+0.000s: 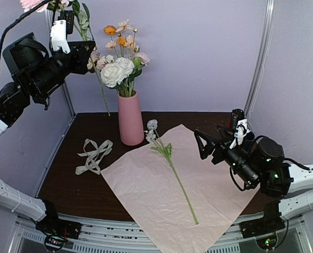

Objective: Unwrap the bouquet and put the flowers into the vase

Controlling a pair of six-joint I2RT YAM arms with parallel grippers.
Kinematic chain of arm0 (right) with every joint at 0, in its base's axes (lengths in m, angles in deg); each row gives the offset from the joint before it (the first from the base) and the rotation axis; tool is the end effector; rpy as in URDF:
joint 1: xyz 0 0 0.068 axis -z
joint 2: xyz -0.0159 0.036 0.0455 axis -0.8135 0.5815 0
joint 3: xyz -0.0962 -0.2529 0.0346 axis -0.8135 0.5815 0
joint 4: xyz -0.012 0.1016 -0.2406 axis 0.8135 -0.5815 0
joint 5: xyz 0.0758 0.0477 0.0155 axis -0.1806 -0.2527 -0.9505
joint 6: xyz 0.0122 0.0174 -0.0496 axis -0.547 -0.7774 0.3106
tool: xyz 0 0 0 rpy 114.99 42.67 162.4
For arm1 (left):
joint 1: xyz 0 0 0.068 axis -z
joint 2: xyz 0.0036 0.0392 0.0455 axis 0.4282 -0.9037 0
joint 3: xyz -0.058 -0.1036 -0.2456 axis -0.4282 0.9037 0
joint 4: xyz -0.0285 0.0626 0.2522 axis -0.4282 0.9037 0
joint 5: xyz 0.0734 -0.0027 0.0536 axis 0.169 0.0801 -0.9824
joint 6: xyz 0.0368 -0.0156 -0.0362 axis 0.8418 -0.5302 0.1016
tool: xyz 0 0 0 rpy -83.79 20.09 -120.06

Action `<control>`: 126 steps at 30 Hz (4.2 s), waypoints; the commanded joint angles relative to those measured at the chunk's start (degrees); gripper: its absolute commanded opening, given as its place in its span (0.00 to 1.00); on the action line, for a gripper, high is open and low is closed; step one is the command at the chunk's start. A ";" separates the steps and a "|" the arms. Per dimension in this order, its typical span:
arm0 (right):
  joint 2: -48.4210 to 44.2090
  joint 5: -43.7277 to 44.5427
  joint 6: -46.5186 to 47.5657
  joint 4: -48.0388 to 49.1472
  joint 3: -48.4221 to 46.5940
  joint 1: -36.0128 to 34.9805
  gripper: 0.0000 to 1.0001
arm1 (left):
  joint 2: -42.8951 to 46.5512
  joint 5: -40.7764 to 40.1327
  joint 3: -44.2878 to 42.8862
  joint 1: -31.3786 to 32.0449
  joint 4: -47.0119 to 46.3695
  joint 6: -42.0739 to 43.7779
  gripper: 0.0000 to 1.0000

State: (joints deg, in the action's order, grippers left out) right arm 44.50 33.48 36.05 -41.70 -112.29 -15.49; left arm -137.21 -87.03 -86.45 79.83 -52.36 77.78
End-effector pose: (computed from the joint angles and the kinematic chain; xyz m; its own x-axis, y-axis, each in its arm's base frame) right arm 0.0910 0.1922 0.3151 -0.0400 0.2445 -0.9688 -0.6022 0.7678 0.2186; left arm 0.1438 -0.1709 0.5406 0.1165 -0.1918 -0.9745 0.4244 0.8967 -0.1257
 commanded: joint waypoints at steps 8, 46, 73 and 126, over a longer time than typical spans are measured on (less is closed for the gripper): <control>1.90 1.67 -0.36 1.29 -2.50 1.23 1.00 | 0.43 3.60 0.52 -13.10 -5.44 2.57 0.00; 9.04 -4.00 -4.99 4.84 -1.74 8.99 1.00 | -22.46 35.84 3.10 -34.62 -31.58 -21.66 0.00; 37.10 -17.91 -13.68 -12.60 -18.09 16.39 0.97 | -10.95 36.72 18.57 -34.62 -24.02 -18.26 0.98; 47.99 -22.59 -24.57 -28.75 -40.05 23.84 0.00 | 27.86 25.27 49.57 -34.62 -6.10 -21.40 0.98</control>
State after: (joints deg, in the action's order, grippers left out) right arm 98.75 7.26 14.54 -72.85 -152.05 7.15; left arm -110.17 -61.39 -36.81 45.54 -56.98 57.19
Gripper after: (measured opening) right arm 0.038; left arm 0.978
